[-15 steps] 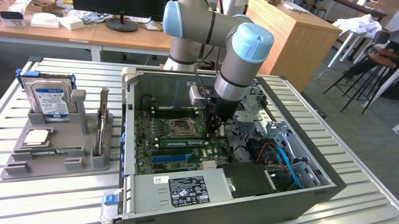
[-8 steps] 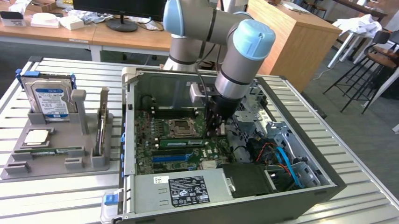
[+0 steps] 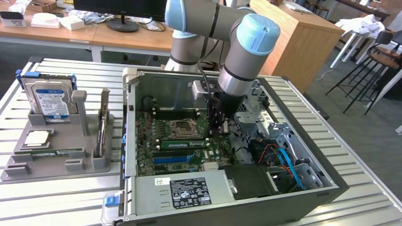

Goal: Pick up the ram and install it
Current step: 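Press down the ram until it locks into place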

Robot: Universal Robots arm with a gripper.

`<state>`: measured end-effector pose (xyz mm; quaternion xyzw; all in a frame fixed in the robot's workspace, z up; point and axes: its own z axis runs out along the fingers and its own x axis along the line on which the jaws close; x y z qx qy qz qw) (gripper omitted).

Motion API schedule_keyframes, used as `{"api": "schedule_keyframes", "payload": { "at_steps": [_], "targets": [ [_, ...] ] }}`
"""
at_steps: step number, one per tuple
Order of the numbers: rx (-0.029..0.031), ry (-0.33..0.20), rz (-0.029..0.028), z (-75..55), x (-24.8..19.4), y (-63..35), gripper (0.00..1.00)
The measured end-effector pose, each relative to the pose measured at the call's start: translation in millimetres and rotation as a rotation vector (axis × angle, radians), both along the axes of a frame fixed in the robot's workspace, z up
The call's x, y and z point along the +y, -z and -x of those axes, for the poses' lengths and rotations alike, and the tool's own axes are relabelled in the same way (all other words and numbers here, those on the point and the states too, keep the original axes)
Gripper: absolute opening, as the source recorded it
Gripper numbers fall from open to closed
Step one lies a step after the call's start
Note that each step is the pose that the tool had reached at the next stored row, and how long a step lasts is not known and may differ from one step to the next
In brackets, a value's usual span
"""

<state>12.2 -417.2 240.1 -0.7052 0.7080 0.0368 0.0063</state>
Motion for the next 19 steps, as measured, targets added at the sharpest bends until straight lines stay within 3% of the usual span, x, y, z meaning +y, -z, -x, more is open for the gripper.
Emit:
{"api": "schedule_keyframes", "payload": {
  "at_steps": [4,19],
  "targets": [
    [0.0,0.0,0.0003,3.2,-0.1,-0.1,0.1],
    [-0.0042,0.0,0.0002,50.3,-0.1,-0.1,0.1]
  ]
}}
